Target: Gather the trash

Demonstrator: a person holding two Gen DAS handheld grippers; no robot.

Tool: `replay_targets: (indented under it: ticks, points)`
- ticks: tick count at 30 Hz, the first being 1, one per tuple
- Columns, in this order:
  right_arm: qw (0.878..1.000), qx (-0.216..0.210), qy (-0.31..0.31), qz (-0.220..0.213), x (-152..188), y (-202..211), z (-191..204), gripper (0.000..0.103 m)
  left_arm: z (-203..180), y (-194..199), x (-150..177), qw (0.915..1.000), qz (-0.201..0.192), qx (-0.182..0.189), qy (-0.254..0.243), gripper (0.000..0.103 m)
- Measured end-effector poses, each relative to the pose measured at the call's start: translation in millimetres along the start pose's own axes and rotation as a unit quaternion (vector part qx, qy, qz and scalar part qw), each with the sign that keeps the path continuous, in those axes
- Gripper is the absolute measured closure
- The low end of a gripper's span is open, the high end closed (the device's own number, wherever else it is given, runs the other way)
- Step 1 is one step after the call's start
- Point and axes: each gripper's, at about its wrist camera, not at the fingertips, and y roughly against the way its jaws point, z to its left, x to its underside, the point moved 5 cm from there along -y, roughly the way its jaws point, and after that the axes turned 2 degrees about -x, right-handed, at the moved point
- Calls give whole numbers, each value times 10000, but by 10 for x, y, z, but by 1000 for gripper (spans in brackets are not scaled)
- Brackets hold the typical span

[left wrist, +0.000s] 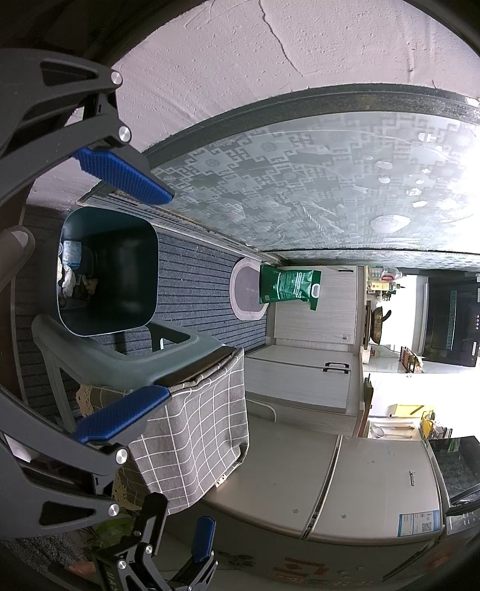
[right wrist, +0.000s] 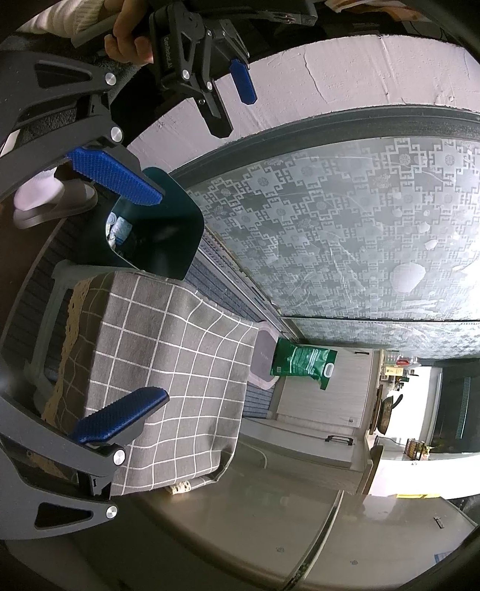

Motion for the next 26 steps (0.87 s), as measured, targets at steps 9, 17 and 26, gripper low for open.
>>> replay_targets:
  ticks: [9, 17, 26]
  points:
    - [10000, 4, 6, 7, -1, -1, 0, 3, -1, 1, 0, 10000, 0, 1, 3, 3]
    - [10000, 6, 6, 8, -1, -2, 4, 3, -21, 9, 15, 10000, 5, 31, -39, 3]
    - [10000, 9, 16, 10, -3, -3, 15, 3, -1, 3, 5, 10000, 26, 56, -2, 3]
